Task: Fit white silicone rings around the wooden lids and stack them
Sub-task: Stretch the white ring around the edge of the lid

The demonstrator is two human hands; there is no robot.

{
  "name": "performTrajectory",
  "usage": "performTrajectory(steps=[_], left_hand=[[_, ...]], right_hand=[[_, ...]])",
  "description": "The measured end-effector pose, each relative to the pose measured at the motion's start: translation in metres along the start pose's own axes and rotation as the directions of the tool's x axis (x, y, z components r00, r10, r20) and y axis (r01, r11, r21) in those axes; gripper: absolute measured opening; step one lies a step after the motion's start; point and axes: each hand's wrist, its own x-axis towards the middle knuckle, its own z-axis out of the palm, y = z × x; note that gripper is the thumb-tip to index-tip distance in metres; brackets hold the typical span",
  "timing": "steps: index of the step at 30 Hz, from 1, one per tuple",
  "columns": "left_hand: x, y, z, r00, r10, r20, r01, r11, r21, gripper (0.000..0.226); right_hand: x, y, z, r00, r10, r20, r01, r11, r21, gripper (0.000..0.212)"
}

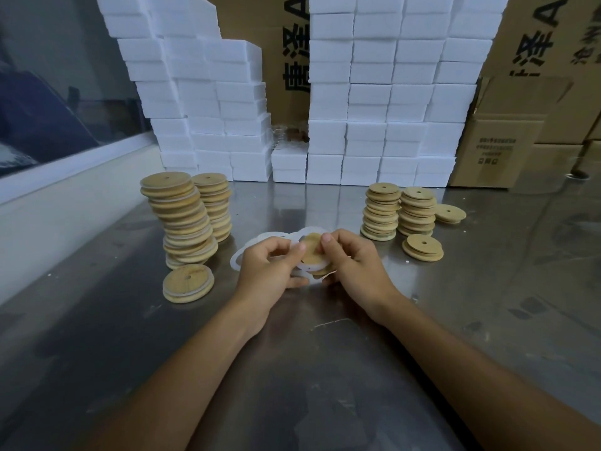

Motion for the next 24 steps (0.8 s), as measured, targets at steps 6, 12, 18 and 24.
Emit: performTrajectory(steps=[6, 12, 18, 24], left_hand=[[-0.001, 0.004, -0.004, 0.995, -0.056, 0.082, 0.065, 0.992, -0.111, 0.013], [0.000, -0.001, -0.003, 0.995, 0.058, -0.080, -0.056, 0.998, 0.025, 0.007], [0.002, -0.003, -0.006, 0.980, 0.179, -0.089, -0.169, 0.980, 0.105, 0.014], [0.003, -0.005, -0.004, 0.970, 0.221, -0.104, -0.211, 0.972, 0.100, 0.016]], right_hand=[[-0.002, -0.004, 0.001, 1.000, -0.011, 0.002, 0.011, 0.999, -0.050, 0.032], [-0.002, -0.001, 0.002, 0.994, -0.066, -0.090, 0.052, 0.988, -0.143, 0.018], [0.000, 0.004, -0.001, 0.992, -0.063, -0.111, 0.048, 0.990, -0.133, 0.007], [0.003, 0.007, -0.002, 0.989, 0.006, -0.150, -0.013, 0.999, -0.048, 0.009]])
